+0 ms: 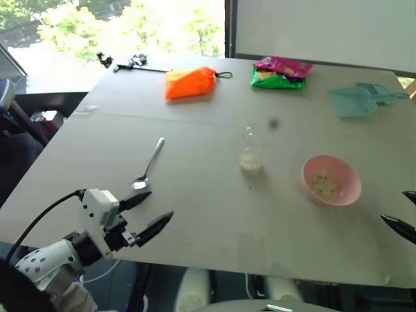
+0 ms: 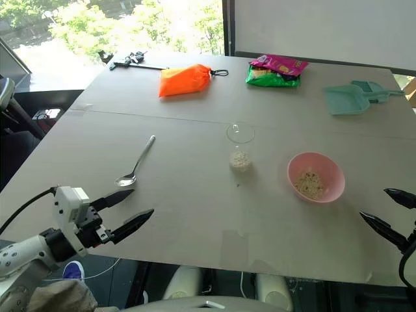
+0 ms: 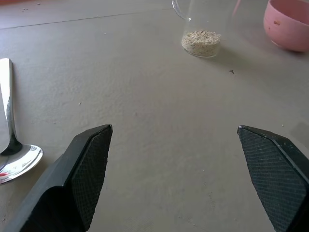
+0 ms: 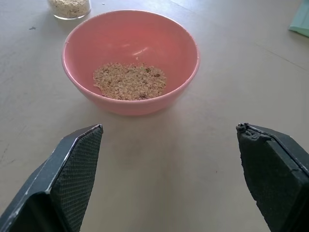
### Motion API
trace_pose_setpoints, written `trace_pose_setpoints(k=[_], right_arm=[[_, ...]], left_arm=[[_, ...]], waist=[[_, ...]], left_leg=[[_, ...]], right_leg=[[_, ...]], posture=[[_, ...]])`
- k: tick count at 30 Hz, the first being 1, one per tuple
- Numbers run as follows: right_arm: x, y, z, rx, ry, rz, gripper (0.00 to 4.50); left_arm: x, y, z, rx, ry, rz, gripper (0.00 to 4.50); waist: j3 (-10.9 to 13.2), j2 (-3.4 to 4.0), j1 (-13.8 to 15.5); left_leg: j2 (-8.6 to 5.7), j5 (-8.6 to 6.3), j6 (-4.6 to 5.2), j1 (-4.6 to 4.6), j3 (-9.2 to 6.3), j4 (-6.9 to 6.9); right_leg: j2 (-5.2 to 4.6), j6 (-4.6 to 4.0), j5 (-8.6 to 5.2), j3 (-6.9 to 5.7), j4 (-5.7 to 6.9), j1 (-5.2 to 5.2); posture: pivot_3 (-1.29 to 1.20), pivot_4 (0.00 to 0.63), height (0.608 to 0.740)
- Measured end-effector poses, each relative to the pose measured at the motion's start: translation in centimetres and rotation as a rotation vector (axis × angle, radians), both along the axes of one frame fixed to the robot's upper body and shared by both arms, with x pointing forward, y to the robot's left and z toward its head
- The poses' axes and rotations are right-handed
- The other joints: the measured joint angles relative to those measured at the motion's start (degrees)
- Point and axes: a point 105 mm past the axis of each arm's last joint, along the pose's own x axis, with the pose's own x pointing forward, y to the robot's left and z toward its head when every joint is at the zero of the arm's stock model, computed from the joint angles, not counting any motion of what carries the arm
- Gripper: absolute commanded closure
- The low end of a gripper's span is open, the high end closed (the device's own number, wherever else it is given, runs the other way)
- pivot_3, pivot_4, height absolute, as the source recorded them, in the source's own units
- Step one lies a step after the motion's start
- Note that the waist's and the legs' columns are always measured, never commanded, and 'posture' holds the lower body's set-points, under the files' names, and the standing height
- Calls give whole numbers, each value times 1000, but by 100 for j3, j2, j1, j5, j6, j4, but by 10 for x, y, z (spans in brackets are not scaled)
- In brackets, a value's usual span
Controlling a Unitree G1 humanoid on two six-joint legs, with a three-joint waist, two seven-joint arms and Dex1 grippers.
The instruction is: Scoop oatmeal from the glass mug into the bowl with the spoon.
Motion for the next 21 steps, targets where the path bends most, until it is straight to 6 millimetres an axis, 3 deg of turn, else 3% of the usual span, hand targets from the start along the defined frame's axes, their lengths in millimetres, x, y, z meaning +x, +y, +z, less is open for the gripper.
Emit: trace_pose_setpoints(k=[2, 5, 7, 12, 15, 17, 18, 21], right_arm=[[1, 0, 1, 0, -6, 0, 0], [22, -10, 11, -18, -81, -33, 0], [30, -12, 20, -54, -126, -48, 0], [36, -26, 12, -62, -123, -123, 0], [48, -28, 25, -52, -194, -160, 0], [56, -25, 41, -22, -269, -159, 0], [60, -15, 55, 12, -352, -121, 0], [53, 9, 70, 57, -399, 34, 0]], left_arm=[[1, -1, 0, -1, -3, -1, 137], [29, -18, 21, -86, -99, -8, 137], [36, -22, 29, -106, -132, -9, 137], [52, -20, 34, -175, -145, 72, 137], [67, -22, 47, -235, -190, 127, 137], [82, -21, 56, -248, -220, 193, 137], [92, -16, 61, -223, -233, 273, 137], [104, -6, 60, -159, -200, 400, 137]], waist=[[0, 0, 0], [3, 3, 23], [-4, 3, 17], [-6, 2, 11], [-5, 4, 6], [-5, 3, 7], [-5, 3, 7], [-4, 3, -2]], left_leg=[[0, 0, 0, 1, 1, 0], [-3, 2, 3, 5, 1, 22], [-4, 3, 4, 10, 6, 24], [-9, 2, 2, 5, 2, 14], [-10, 2, 2, 6, 4, 12], [-13, 2, 2, 7, 1, 15], [-14, 2, 2, 10, -1, 16], [-12, 2, 2, 9, -6, 16]], right_leg=[[0, 0, 0, 1, 0, 0], [1, 2, 3, 5, 4, 7], [4, 1, 4, 11, 11, 10], [22, 2, 4, 13, 11, 7], [23, 21, 15, 16, 11, 7], [25, 22, 17, 17, 12, 9], [26, 23, 17, 16, 15, 13], [26, 25, 17, 13, 19, 13]], posture=[[0, 150, 740], [0, 150, 740], [0, 150, 740], [0, 150, 740], [0, 150, 740], [0, 150, 740], [0, 150, 740], [0, 150, 740]])
